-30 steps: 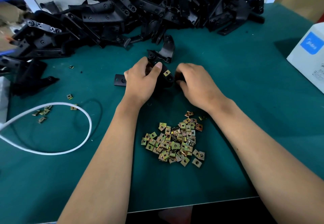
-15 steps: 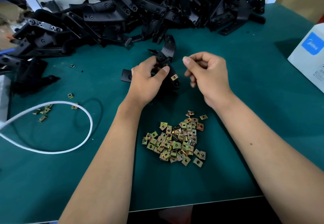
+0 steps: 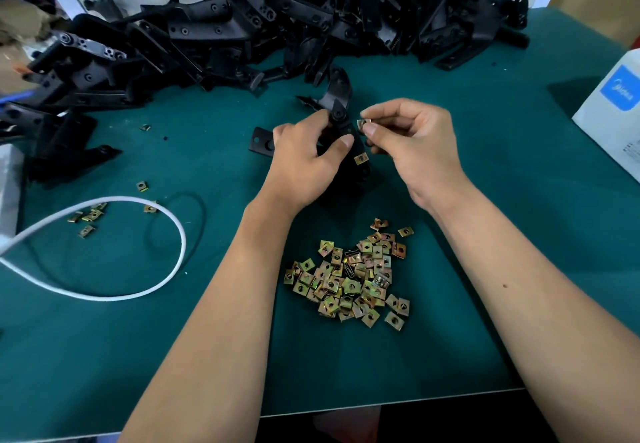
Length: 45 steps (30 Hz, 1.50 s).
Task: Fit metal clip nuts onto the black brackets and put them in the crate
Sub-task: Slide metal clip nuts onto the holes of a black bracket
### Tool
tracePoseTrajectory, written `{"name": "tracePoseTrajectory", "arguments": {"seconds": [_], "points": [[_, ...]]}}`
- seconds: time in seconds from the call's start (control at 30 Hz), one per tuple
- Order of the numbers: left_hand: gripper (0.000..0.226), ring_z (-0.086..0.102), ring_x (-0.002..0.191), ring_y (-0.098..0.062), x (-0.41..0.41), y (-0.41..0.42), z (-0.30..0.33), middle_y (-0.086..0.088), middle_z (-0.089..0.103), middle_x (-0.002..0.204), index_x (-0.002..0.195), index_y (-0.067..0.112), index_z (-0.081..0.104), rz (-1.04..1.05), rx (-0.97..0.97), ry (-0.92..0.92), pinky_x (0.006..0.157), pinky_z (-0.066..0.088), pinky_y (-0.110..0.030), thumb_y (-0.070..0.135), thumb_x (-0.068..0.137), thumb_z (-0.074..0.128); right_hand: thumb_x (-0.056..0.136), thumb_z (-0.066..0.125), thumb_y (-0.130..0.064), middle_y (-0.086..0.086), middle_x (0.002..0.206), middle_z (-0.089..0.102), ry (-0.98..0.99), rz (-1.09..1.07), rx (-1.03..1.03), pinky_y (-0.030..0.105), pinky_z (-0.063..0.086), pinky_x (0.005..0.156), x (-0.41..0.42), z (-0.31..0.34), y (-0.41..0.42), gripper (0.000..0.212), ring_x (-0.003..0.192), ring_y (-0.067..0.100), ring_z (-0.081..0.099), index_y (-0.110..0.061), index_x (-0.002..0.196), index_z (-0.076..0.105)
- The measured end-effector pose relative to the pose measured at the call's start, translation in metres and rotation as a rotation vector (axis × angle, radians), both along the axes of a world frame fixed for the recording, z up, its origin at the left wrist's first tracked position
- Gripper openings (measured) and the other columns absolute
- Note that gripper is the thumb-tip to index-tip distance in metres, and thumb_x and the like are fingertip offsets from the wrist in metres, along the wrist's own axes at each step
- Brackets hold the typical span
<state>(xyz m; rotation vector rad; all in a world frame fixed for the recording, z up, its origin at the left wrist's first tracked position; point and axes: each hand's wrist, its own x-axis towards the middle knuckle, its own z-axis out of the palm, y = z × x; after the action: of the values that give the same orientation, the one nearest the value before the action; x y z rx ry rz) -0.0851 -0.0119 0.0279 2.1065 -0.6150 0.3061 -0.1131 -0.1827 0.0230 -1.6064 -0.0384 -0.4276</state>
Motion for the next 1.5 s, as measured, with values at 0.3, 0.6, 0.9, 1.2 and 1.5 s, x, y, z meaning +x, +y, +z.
{"name": "tracePoseTrajectory", "arguments": {"seconds": [0.3, 0.6, 0.9, 1.2, 1.5], "points": [[0.034, 0.064, 0.088, -0.032, 0.0007, 0.0001, 0.001, -0.009, 0.07, 0.086, 0.098, 0.003, 0.065, -0.011, 0.027, -0.021, 0.097, 0.044, -0.057, 0.035, 0.091, 0.055, 0.09, 0.072, -0.006, 0.001, 0.082, 0.077, 0.001, 0.016, 0.007, 0.022, 0.054, 0.069, -0.0019, 0.0011, 0.0005, 0.017, 0.075, 0.011, 0.069, -0.019, 0.095, 0.082], [0.04, 0.064, 0.084, -0.028, 0.0006, -0.0042, 0.0008, -0.006, 0.07, 0.084, 0.096, 0.002, 0.065, -0.02, 0.097, -0.085, 0.1, 0.041, -0.053, 0.042, 0.092, 0.059, 0.085, 0.075, 0.001, -0.001, 0.076, 0.073, 0.003, -0.06, 0.097, 0.018, 0.05, 0.065, -0.0042, 0.003, 0.0028, 0.018, 0.066, 0.009, 0.064, -0.014, 0.095, 0.076], [0.043, 0.062, 0.081, -0.035, 0.0002, -0.0047, 0.0016, -0.015, 0.066, 0.082, 0.093, -0.002, 0.062, -0.045, 0.09, -0.058, 0.09, 0.048, -0.056, 0.04, 0.095, 0.07, 0.083, 0.076, 0.0, -0.002, 0.081, 0.071, 0.024, -0.085, 0.104, 0.024, 0.055, 0.088, -0.0041, 0.0037, 0.0025, 0.021, 0.084, 0.009, 0.068, -0.019, 0.091, 0.076], [0.046, 0.047, 0.067, -0.028, 0.0008, -0.0065, 0.001, -0.006, 0.053, 0.068, 0.082, 0.002, 0.051, -0.023, 0.133, -0.071, 0.078, 0.039, -0.043, 0.042, 0.095, 0.07, 0.084, 0.074, 0.001, -0.003, 0.079, 0.07, 0.012, -0.042, 0.068, 0.032, 0.057, 0.09, -0.0037, 0.0031, 0.0031, 0.02, 0.086, 0.017, 0.068, -0.018, 0.088, 0.072], [0.043, 0.063, 0.086, -0.03, 0.0039, -0.0077, -0.0027, -0.009, 0.069, 0.086, 0.099, 0.003, 0.062, 0.041, 0.151, -0.04, 0.099, 0.041, -0.052, 0.046, 0.097, 0.065, 0.086, 0.079, -0.008, -0.002, 0.082, 0.078, 0.058, -0.09, 0.067, 0.028, 0.059, 0.086, -0.003, -0.0009, 0.0074, 0.014, 0.086, 0.014, 0.075, -0.019, 0.095, 0.077]]}}
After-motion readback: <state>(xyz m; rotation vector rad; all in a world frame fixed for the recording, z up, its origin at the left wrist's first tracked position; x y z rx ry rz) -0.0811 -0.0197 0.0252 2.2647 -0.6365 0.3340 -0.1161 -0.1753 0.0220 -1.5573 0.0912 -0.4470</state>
